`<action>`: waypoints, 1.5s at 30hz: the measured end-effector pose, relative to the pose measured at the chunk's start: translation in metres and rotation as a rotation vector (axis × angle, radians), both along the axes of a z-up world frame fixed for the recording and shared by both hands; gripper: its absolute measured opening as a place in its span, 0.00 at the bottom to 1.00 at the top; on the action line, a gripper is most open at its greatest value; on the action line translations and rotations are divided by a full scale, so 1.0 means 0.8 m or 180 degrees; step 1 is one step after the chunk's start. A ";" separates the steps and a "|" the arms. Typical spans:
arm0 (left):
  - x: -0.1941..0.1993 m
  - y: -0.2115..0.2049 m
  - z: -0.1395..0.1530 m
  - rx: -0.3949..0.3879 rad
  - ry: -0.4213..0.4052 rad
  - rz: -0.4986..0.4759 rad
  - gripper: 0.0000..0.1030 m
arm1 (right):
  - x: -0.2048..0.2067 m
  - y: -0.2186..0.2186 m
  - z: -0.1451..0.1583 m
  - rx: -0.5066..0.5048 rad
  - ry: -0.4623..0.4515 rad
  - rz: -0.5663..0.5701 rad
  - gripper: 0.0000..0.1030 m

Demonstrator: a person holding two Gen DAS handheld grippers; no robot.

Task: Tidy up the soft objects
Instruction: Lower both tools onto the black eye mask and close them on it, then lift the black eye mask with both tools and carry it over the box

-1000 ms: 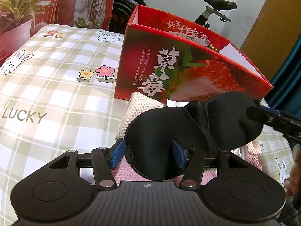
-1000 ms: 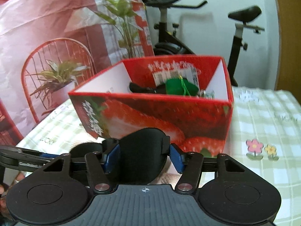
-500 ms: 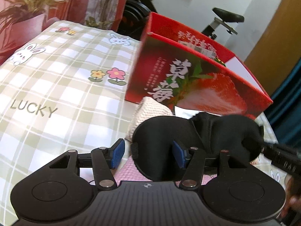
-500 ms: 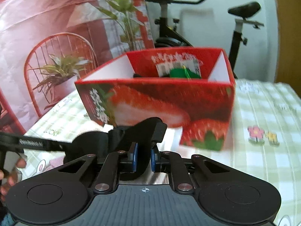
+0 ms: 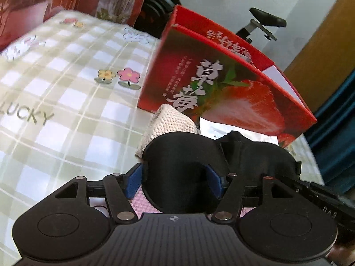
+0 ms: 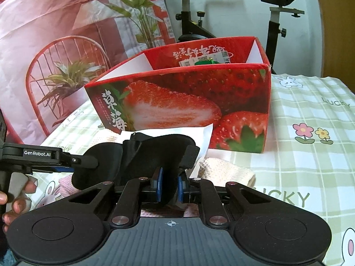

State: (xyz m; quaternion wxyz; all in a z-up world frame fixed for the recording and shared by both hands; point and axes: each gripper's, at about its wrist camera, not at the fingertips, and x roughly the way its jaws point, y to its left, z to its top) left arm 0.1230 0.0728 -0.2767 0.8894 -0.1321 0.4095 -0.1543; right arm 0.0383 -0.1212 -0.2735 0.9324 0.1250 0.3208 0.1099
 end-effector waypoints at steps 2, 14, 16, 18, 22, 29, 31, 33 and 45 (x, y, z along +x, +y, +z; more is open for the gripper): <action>-0.004 -0.001 0.007 0.0066 -0.0058 0.0022 0.58 | 0.000 0.001 0.002 0.0000 -0.0011 0.0010 0.12; -0.034 -0.004 0.043 0.0099 -0.0466 -0.0135 0.25 | -0.006 0.015 0.011 -0.0030 -0.0087 0.0139 0.12; -0.035 -0.006 0.039 0.0194 -0.0473 -0.0122 0.22 | -0.007 0.016 0.012 -0.0039 -0.0094 0.0140 0.13; -0.035 -0.002 0.033 0.0242 -0.0435 -0.0075 0.21 | -0.008 0.015 0.012 -0.0035 -0.0096 0.0127 0.16; -0.032 0.009 0.024 0.0264 -0.0317 -0.0003 0.21 | -0.008 0.010 0.010 -0.0030 -0.0103 0.0044 0.26; -0.031 0.011 0.020 0.0299 -0.0289 0.0020 0.21 | -0.006 0.001 0.010 -0.0034 -0.0129 -0.0068 0.34; -0.029 0.012 0.018 0.0295 -0.0269 0.0031 0.21 | -0.004 -0.003 0.010 -0.0022 -0.0134 -0.0117 0.37; -0.029 0.013 0.016 0.0293 -0.0248 0.0042 0.21 | -0.002 -0.008 0.010 0.0003 -0.0146 -0.0164 0.40; -0.027 0.009 0.010 0.0307 -0.0183 0.0056 0.21 | 0.015 -0.006 0.009 0.0067 -0.0191 -0.0074 0.42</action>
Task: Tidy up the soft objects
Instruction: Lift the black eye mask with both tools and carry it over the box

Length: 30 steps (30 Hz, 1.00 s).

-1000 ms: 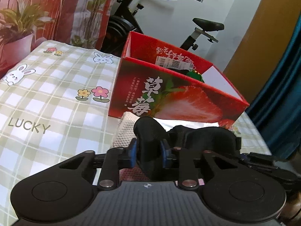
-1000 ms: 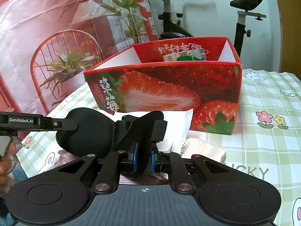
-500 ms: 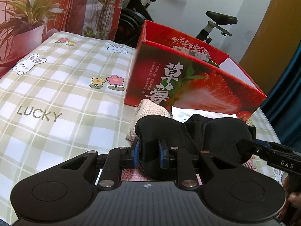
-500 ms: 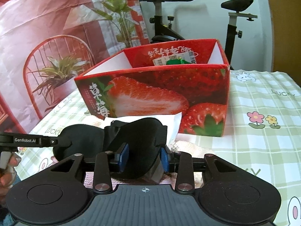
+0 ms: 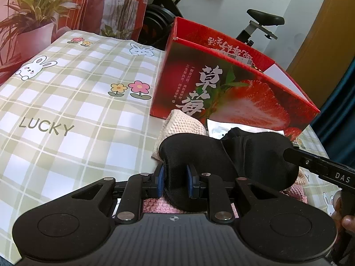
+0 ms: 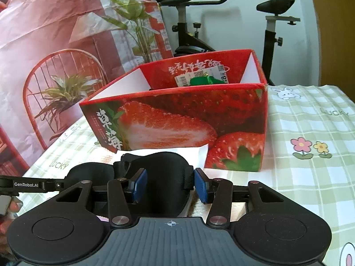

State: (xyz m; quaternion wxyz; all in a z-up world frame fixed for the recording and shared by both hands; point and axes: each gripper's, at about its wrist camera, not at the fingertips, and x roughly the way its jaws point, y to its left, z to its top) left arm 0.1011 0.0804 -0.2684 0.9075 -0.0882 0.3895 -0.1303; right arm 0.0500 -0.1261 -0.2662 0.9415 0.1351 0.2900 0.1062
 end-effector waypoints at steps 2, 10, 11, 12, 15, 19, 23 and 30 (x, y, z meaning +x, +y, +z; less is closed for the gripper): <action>0.000 0.000 0.000 -0.0002 -0.0001 0.0001 0.21 | -0.004 0.005 0.004 -0.0056 -0.0059 0.0055 0.35; -0.005 -0.003 0.010 -0.0009 -0.0124 -0.0039 0.20 | -0.014 0.011 0.024 -0.0188 -0.0178 0.0126 0.17; -0.006 -0.003 0.012 -0.0002 -0.0151 -0.0050 0.20 | -0.014 0.011 0.026 -0.0191 -0.0180 0.0133 0.16; -0.007 -0.005 0.016 0.0005 -0.0178 -0.0059 0.19 | -0.015 0.012 0.028 -0.0196 -0.0184 0.0139 0.15; -0.012 -0.007 0.029 0.0029 -0.0308 -0.0080 0.18 | -0.018 0.012 0.038 -0.0208 -0.0236 0.0166 0.14; -0.021 -0.003 0.059 0.0024 -0.0564 -0.0070 0.18 | -0.023 0.012 0.062 -0.0184 -0.0384 0.0198 0.14; -0.029 0.001 0.099 0.0022 -0.0875 -0.0067 0.18 | -0.024 0.011 0.099 -0.0171 -0.0581 0.0238 0.14; -0.001 -0.017 0.175 0.0088 -0.1270 -0.0129 0.18 | 0.010 -0.004 0.170 -0.0084 -0.0787 0.0210 0.13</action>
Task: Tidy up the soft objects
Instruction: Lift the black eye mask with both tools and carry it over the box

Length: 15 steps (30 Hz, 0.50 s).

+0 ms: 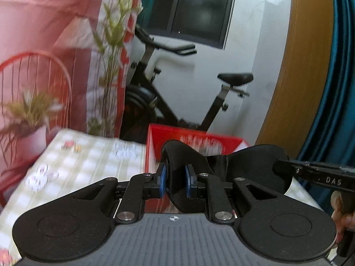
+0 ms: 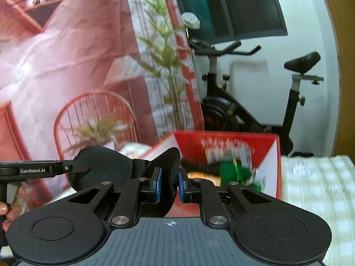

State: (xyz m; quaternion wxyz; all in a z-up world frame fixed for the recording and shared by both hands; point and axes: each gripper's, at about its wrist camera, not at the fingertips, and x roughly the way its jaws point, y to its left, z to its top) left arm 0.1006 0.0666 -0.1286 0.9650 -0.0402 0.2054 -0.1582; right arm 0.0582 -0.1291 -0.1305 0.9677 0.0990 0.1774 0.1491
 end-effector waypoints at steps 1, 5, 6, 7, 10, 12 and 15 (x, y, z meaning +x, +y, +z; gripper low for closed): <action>0.007 -0.005 0.008 -0.0002 -0.0027 -0.0012 0.18 | 0.008 -0.002 0.008 -0.0005 -0.0008 -0.0014 0.13; 0.050 -0.028 0.032 0.0033 -0.0072 -0.0074 0.18 | 0.044 -0.012 0.033 -0.0060 0.0001 -0.0072 0.13; 0.062 -0.034 0.035 0.0041 -0.0034 -0.0099 0.18 | 0.054 -0.016 0.035 -0.0053 0.0030 -0.0097 0.13; 0.075 -0.041 0.035 0.0054 0.0024 -0.0130 0.17 | 0.063 -0.019 0.036 -0.0042 0.0062 -0.0115 0.13; 0.110 -0.063 0.030 0.0126 0.0209 -0.0183 0.17 | 0.092 -0.028 0.029 -0.0026 0.0242 -0.0156 0.13; 0.129 -0.070 0.020 0.0150 0.0354 -0.0216 0.17 | 0.109 -0.033 0.019 -0.0029 0.0389 -0.0172 0.13; 0.155 -0.087 -0.001 0.0256 0.0582 -0.0285 0.17 | 0.128 -0.039 -0.004 0.0029 0.0619 -0.0193 0.13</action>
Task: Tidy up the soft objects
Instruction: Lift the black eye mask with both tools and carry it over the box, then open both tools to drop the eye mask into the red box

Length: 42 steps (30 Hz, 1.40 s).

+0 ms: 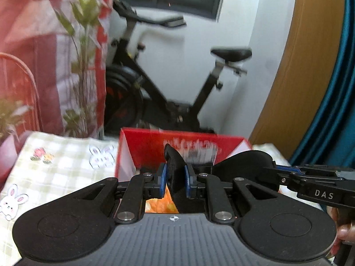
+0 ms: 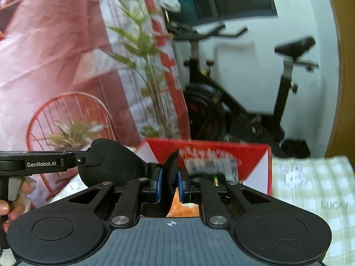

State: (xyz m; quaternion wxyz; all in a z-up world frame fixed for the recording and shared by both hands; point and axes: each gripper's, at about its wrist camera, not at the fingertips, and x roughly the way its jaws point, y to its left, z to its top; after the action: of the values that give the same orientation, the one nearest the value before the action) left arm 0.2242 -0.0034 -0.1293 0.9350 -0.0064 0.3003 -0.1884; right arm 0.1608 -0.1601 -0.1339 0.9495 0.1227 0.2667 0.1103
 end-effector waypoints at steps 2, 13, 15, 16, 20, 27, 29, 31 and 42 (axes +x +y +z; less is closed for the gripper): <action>0.011 -0.009 -0.015 0.0070 0.0117 -0.0052 0.17 | 0.011 -0.004 -0.017 0.0047 0.0152 -0.0020 0.12; 0.044 -0.012 -0.075 0.0291 0.0500 -0.0110 0.17 | 0.037 -0.007 -0.082 0.0075 0.0636 -0.0099 0.12; 0.045 -0.012 -0.077 0.0307 0.0515 -0.0097 0.17 | 0.039 -0.007 -0.086 0.0069 0.0658 -0.0111 0.12; 0.047 -0.011 -0.079 0.0309 0.0527 -0.0087 0.17 | 0.040 -0.007 -0.086 0.0071 0.0664 -0.0117 0.12; 0.051 -0.011 -0.081 0.0349 0.0566 -0.0057 0.17 | 0.041 -0.008 -0.087 0.0071 0.0673 -0.0131 0.12; 0.043 -0.010 -0.072 0.0406 0.0468 -0.0089 0.29 | 0.035 -0.007 -0.078 -0.0130 0.0631 -0.0202 0.25; 0.038 -0.011 -0.065 0.0447 0.0385 -0.0106 0.47 | 0.031 -0.006 -0.073 -0.0193 0.0590 -0.0224 0.28; 0.032 -0.011 -0.057 0.0481 0.0272 -0.0120 0.55 | 0.026 -0.007 -0.069 -0.0247 0.0557 -0.0258 0.29; -0.019 0.020 -0.008 0.0321 0.0018 -0.0126 0.57 | -0.024 -0.004 -0.034 -0.0397 0.0239 -0.0213 0.40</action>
State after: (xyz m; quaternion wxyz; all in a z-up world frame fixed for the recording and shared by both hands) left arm 0.2090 0.0129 -0.1360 0.9294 0.0461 0.3121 -0.1915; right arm 0.1414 -0.1633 -0.1610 0.9478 0.0762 0.3043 0.0570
